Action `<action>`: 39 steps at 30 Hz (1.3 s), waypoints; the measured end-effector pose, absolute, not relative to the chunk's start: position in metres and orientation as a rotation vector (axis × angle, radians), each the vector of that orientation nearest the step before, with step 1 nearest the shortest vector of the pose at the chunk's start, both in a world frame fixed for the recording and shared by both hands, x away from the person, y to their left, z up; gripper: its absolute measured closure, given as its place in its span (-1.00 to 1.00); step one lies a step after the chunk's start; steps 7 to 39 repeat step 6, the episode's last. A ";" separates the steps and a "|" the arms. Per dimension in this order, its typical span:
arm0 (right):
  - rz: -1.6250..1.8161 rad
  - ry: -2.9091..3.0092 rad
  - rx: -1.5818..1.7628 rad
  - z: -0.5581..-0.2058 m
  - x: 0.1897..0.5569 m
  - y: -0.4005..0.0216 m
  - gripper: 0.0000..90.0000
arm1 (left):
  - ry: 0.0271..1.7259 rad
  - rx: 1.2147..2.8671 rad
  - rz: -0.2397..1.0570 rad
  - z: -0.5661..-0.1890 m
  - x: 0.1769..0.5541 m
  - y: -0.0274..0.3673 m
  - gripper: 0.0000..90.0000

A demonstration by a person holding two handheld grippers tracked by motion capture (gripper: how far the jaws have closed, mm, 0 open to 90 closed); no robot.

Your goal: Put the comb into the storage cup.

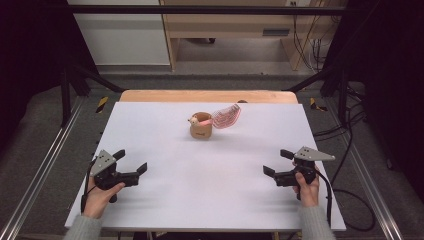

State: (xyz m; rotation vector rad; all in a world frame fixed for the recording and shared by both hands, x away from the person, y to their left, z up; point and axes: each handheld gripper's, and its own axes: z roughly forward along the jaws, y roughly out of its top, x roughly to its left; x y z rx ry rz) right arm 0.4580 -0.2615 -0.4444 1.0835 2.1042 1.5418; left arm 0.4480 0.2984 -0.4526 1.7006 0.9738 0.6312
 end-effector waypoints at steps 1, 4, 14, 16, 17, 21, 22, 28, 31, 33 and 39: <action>1.539 2.107 1.086 -0.444 0.458 -0.261 -0.97 | 0.973 1.703 0.631 -0.453 0.448 0.298 -0.98; 1.537 2.108 1.088 -0.445 0.458 -0.262 -0.97 | 0.972 1.704 0.634 -0.453 0.448 0.299 -0.98; 1.538 2.105 1.089 -0.445 0.458 -0.262 -0.97 | 0.972 1.705 0.635 -0.453 0.448 0.299 -0.98; 1.538 2.105 1.089 -0.445 0.458 -0.262 -0.97 | 0.972 1.705 0.635 -0.453 0.448 0.299 -0.98; 1.538 2.105 1.089 -0.445 0.458 -0.262 -0.97 | 0.972 1.705 0.635 -0.453 0.448 0.299 -0.98; 1.538 2.105 1.089 -0.445 0.458 -0.262 -0.97 | 0.972 1.705 0.635 -0.453 0.448 0.299 -0.98; 1.538 2.105 1.089 -0.445 0.458 -0.262 -0.97 | 0.972 1.705 0.635 -0.453 0.448 0.299 -0.98; 1.538 2.105 1.089 -0.445 0.458 -0.262 -0.97 | 0.972 1.705 0.635 -0.453 0.448 0.299 -0.98; 1.538 2.105 1.089 -0.445 0.458 -0.262 -0.97 | 0.972 1.705 0.635 -0.453 0.448 0.299 -0.98; 1.538 2.105 1.089 -0.445 0.458 -0.262 -0.97 | 0.972 1.705 0.635 -0.453 0.448 0.299 -0.98; 1.538 2.105 1.089 -0.445 0.458 -0.262 -0.97 | 0.972 1.705 0.635 -0.453 0.448 0.299 -0.98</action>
